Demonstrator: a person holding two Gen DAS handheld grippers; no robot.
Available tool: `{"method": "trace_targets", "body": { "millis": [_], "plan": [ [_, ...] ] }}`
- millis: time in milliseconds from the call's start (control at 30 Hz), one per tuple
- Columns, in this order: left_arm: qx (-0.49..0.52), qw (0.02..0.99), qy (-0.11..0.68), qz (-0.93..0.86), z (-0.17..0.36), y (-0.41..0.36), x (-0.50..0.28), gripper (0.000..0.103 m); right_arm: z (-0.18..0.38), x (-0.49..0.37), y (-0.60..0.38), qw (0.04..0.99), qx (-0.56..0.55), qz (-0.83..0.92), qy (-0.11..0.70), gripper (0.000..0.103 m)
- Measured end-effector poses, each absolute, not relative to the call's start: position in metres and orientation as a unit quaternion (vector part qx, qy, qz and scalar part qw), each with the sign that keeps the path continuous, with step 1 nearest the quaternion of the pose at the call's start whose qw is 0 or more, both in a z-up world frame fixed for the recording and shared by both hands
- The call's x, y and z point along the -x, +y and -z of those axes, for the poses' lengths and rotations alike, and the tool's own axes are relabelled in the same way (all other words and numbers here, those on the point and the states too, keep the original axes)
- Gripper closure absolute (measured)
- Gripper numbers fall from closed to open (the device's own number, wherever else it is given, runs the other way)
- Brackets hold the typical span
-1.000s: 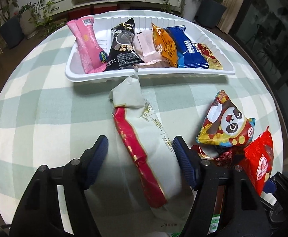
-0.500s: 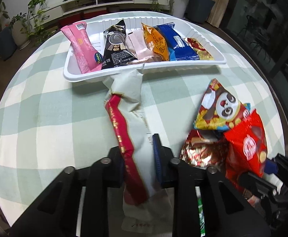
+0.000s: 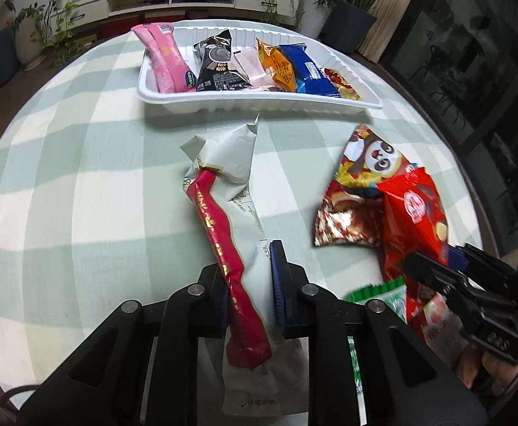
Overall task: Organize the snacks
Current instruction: 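Lift the white packet and red Mylikes bag and carry both over the tray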
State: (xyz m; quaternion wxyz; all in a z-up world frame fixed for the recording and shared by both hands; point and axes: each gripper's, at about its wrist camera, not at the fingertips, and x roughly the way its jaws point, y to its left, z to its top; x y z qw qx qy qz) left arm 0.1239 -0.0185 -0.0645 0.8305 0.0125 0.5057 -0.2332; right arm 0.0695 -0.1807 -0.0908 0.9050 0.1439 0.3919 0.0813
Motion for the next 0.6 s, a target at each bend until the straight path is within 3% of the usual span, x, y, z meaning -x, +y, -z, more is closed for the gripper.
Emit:
{"method": "trace_targets", "body": {
  "millis": [600],
  "plan": [
    [0.054, 0.822, 0.498, 0.272, 0.064, -0.001, -0.090, 0.086, 0.086, -0.064, -0.189, 0.897, -0.205, -0.106, 0.377, 0.063]
  ]
}}
